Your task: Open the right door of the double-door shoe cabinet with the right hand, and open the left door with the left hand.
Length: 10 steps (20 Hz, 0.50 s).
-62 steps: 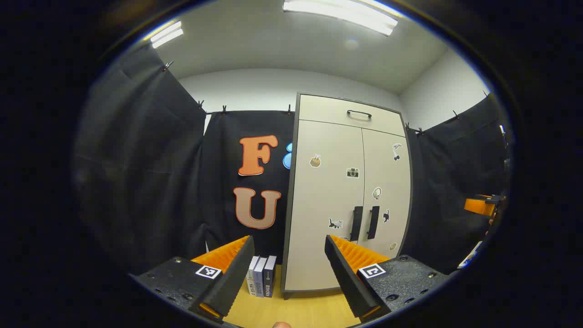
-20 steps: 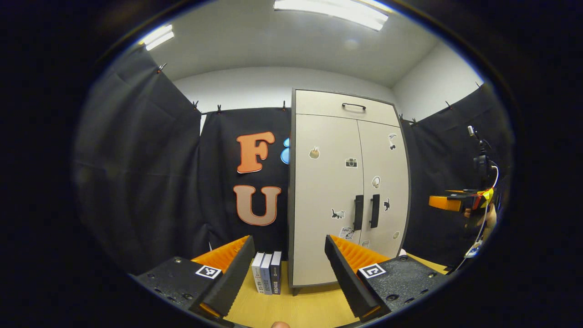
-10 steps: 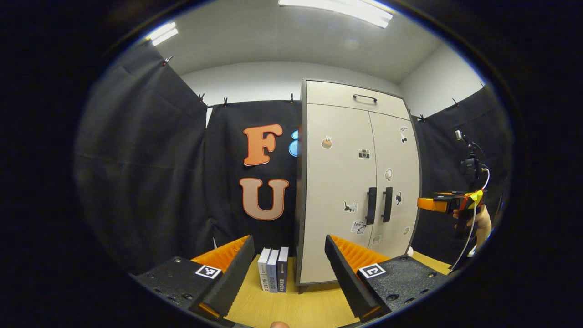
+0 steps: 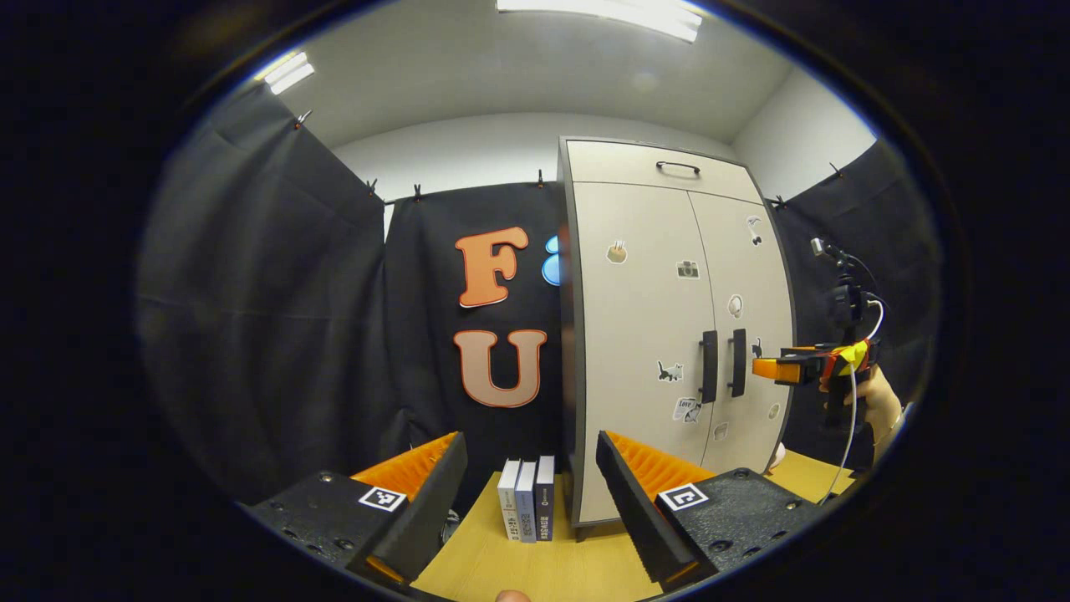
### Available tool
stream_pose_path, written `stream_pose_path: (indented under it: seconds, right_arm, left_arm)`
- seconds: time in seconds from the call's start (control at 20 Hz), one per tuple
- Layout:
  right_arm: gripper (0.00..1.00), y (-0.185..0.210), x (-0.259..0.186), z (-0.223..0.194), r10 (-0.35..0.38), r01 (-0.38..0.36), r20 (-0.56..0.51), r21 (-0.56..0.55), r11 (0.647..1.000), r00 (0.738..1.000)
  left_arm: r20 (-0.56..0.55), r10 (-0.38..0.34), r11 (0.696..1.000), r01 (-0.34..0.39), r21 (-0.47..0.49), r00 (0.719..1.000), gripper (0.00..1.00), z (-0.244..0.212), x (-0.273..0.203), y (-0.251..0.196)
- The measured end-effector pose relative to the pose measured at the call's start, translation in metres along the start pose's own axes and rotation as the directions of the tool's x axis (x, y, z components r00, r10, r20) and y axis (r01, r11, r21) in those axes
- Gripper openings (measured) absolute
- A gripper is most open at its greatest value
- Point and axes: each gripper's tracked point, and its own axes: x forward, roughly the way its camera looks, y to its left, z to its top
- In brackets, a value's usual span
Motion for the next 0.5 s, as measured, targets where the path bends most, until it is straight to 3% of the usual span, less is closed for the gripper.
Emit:
stream_pose_path:
  seconds: [0.05, 0.1, 0.15, 0.2, 0.5]
  right_arm:
    - [0.98, 0.002, 0.007, -0.001, 0.004, -0.004, 0.006, -0.005, 1.0, 1.0]
    - [0.88, 0.006, 0.014, -0.002, 0.014, -0.014, 0.004, -0.01, 1.0, 1.0]
    - [0.87, 0.008, 0.02, -0.005, 0.015, -0.015, 0.001, -0.011, 1.0, 1.0]
    - [0.93, 0.009, 0.027, -0.008, 0.014, -0.014, -0.006, -0.013, 1.0, 1.0]
    - [0.89, 0.007, 0.058, -0.015, -0.004, 0.005, -0.026, 0.025, 1.0, 1.0]
  left_arm:
    - [0.002, 0.003, 1.0, -0.003, 0.004, 1.0, 0.94, -0.001, 0.002, 0.002]
    - [0.003, 0.007, 1.0, -0.007, 0.006, 1.0, 0.94, -0.002, 0.004, 0.004]
    - [0.0, 0.008, 1.0, -0.008, 0.005, 1.0, 0.94, -0.004, 0.006, 0.005]
    - [-0.004, 0.009, 1.0, -0.009, 0.003, 1.0, 0.94, -0.008, 0.008, 0.005]
    - [-0.019, 0.026, 1.0, -0.026, 0.0, 0.999, 0.94, -0.021, 0.024, 0.015]
